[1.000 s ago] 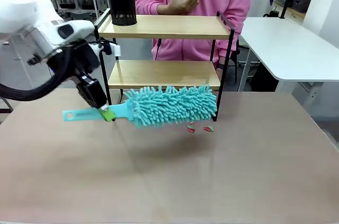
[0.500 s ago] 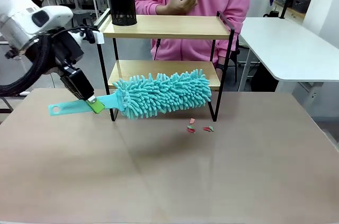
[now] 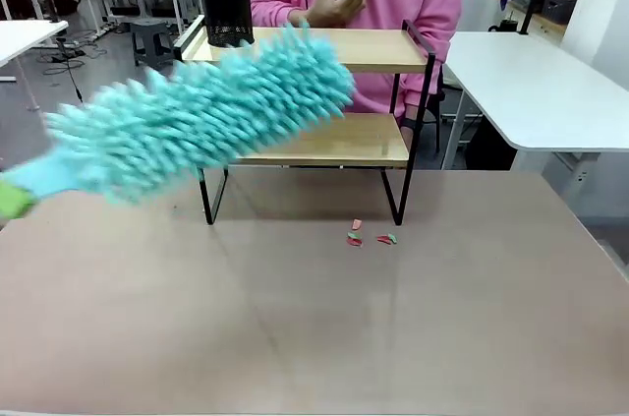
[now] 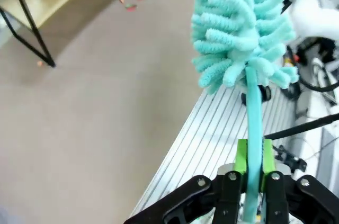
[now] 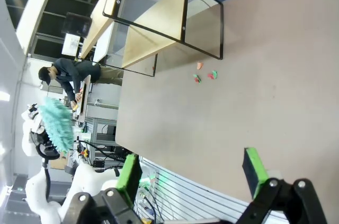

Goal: Clean the shelf.
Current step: Clean the remaining tier of the Shelf with the Duster once objects are removed.

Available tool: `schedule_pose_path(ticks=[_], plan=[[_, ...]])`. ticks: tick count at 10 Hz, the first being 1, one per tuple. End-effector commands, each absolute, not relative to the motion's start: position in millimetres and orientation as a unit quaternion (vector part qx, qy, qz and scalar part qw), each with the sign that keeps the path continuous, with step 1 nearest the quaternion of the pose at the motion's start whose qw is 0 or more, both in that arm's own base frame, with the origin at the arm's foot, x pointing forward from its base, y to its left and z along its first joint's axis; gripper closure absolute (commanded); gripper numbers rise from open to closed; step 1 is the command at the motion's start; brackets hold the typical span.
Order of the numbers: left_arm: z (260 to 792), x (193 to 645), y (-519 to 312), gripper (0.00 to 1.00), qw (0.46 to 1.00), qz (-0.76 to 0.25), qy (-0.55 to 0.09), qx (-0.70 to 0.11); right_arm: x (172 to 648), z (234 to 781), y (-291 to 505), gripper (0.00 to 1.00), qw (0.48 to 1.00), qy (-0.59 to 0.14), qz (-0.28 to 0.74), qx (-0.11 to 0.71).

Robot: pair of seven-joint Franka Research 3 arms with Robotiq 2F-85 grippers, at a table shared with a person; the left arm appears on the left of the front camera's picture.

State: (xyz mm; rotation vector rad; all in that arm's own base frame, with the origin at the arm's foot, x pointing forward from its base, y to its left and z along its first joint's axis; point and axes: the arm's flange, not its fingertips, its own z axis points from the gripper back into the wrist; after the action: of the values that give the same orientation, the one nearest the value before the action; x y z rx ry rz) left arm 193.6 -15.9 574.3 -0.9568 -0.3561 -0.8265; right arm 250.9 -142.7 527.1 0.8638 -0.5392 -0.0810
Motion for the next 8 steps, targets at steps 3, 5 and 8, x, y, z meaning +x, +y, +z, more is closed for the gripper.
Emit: schedule_pose_path(ticks=[3, 5, 8], plan=[[520.6, 183.0, 85.4, 0.88, 0.798, -0.117, -0.261, -0.531, 251.8, 526.1, -142.2, 0.0, 0.866, -0.269, -0.027, 0.42], [484.9, 197.5, 127.4, 0.88, 0.756, 0.018, -0.275, -0.593, 251.8, 526.1, -142.2, 0.0, 0.866, -0.269, -0.027, 0.42], [447.0, 250.3, 128.4, 0.88, 0.759, 0.125, -0.141, -0.623, 251.8, 526.1, -142.2, 0.0, 0.866, -0.269, -0.027, 0.42]])
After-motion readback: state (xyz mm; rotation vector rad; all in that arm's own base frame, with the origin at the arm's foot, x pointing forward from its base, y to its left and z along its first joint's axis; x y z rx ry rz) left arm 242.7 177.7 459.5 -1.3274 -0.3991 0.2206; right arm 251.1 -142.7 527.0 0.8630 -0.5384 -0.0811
